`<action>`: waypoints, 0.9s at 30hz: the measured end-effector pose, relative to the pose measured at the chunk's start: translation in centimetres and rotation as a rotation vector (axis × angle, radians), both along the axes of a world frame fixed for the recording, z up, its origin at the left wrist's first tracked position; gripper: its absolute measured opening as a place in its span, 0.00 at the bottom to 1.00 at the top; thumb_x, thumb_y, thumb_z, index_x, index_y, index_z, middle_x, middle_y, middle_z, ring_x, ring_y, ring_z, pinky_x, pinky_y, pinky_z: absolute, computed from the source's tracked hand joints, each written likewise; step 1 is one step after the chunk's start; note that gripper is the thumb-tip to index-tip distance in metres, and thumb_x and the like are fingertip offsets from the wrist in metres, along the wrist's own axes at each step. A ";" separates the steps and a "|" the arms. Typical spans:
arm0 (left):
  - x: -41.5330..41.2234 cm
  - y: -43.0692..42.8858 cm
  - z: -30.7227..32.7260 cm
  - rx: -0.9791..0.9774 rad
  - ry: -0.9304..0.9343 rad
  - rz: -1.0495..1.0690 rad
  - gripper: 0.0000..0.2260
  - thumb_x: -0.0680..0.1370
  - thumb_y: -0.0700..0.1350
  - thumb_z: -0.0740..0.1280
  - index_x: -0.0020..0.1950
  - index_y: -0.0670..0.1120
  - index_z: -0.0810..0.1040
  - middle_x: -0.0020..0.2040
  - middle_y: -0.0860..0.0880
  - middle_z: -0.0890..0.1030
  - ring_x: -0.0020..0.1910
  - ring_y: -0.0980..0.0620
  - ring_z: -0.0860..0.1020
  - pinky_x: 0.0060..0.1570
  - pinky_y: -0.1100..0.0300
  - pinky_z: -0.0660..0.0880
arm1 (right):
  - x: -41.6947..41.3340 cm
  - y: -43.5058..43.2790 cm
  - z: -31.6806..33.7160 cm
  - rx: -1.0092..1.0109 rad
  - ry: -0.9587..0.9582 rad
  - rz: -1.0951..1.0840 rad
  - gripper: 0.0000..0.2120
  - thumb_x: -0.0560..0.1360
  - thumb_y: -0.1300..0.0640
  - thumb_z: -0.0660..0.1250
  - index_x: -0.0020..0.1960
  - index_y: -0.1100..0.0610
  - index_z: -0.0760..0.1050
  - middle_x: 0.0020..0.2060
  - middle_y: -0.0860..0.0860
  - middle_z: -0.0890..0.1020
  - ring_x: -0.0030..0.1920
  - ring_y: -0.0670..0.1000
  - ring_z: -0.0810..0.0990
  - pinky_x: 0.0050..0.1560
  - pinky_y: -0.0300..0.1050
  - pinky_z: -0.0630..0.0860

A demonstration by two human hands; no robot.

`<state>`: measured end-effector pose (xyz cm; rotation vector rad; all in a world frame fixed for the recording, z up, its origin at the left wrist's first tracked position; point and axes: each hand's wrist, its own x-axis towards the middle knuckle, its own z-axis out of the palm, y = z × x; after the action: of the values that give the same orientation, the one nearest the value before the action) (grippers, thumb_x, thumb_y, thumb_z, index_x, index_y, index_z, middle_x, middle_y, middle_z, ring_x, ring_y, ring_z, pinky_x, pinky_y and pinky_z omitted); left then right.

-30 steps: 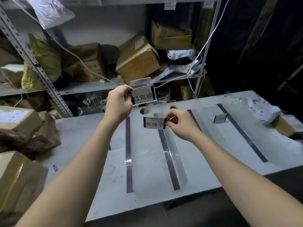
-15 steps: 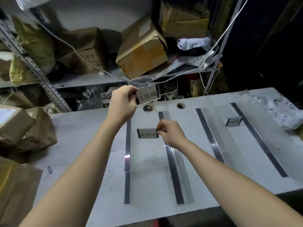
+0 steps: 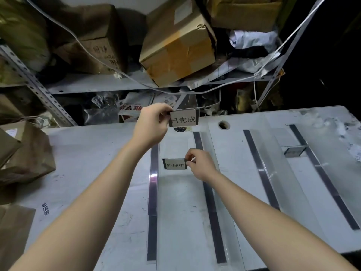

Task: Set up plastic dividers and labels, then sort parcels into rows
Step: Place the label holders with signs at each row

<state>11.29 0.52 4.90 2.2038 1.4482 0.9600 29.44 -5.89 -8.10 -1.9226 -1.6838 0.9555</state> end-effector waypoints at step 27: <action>4.1 1.1 -1.1 -0.168 0.053 -0.096 0.10 0.80 0.33 0.67 0.58 0.42 0.84 0.50 0.46 0.85 0.47 0.50 0.84 0.52 0.52 0.83 | 2.7 -0.6 2.6 -0.081 -0.008 0.116 0.23 0.76 0.56 0.73 0.70 0.55 0.75 0.66 0.51 0.79 0.64 0.52 0.78 0.62 0.45 0.75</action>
<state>15.40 1.65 3.77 2.1681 1.3774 0.7260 32.17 -6.48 -5.54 -1.8990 -1.8043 1.0754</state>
